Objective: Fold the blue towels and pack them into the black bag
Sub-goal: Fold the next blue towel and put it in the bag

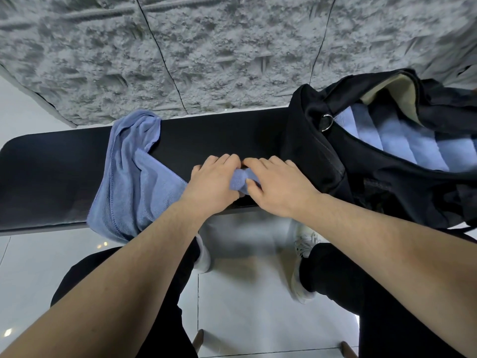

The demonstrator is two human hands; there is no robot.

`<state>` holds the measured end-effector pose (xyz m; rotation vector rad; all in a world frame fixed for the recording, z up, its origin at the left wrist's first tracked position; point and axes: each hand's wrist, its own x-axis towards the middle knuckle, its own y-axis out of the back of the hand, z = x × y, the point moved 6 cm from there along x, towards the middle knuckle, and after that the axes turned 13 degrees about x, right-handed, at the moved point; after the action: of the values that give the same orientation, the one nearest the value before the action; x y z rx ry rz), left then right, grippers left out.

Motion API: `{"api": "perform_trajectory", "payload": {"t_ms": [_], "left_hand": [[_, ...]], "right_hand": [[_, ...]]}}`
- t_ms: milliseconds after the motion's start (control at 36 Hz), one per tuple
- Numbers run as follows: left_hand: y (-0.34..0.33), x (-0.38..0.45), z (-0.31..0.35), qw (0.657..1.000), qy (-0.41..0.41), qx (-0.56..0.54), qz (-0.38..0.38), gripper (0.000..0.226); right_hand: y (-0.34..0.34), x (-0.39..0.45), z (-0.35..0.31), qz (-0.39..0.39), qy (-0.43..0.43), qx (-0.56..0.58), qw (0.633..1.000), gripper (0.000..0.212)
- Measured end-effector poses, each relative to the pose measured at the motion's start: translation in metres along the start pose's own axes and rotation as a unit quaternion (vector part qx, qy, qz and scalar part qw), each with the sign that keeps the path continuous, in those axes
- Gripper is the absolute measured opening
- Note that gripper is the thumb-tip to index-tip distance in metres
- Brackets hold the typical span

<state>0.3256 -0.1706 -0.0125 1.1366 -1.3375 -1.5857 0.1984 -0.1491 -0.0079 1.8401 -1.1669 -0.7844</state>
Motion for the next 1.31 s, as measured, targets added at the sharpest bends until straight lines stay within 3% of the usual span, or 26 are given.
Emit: {"api": "perform_trajectory", "payload": {"t_ms": [83, 167, 417, 667, 1000, 1056, 1139, 1306], "left_hand": [[-0.001, 0.003, -0.003, 1.0, 0.018, -0.019, -0.016, 0.02], [0.0, 0.004, -0.007, 0.998, 0.043, -0.031, -0.019, 0.025], [-0.003, 0.0, -0.008, 0.999, 0.024, -0.038, -0.004, 0.059], [-0.001, 0.002, -0.009, 0.999, 0.026, -0.015, 0.019, 0.061], [0.033, -0.004, -0.002, 0.976, 0.095, 0.03, 0.196, 0.069], [0.039, -0.005, -0.002, 0.971, 0.115, -0.018, 0.209, 0.07], [0.036, -0.005, -0.005, 0.959, 0.117, -0.178, 0.185, 0.07], [0.04, -0.013, 0.002, 0.893, 0.156, -0.383, 0.177, 0.047]], "right_hand": [[0.005, 0.0, 0.0, 0.036, 0.016, -0.009, 0.999, 0.05], [0.008, 0.001, -0.002, 0.059, 0.032, -0.029, 0.997, 0.051], [0.002, 0.007, 0.001, 0.016, 0.013, -0.058, 0.998, 0.051], [0.004, 0.009, 0.004, 0.002, -0.024, 0.025, 0.999, 0.043], [0.019, 0.009, 0.001, 0.071, -0.059, 0.159, 0.983, 0.044], [0.025, 0.009, 0.0, 0.081, -0.074, 0.2, 0.974, 0.044], [0.031, 0.01, -0.006, 0.09, -0.076, 0.213, 0.97, 0.045], [0.028, 0.001, -0.006, 0.087, -0.128, 0.287, 0.945, 0.04]]}}
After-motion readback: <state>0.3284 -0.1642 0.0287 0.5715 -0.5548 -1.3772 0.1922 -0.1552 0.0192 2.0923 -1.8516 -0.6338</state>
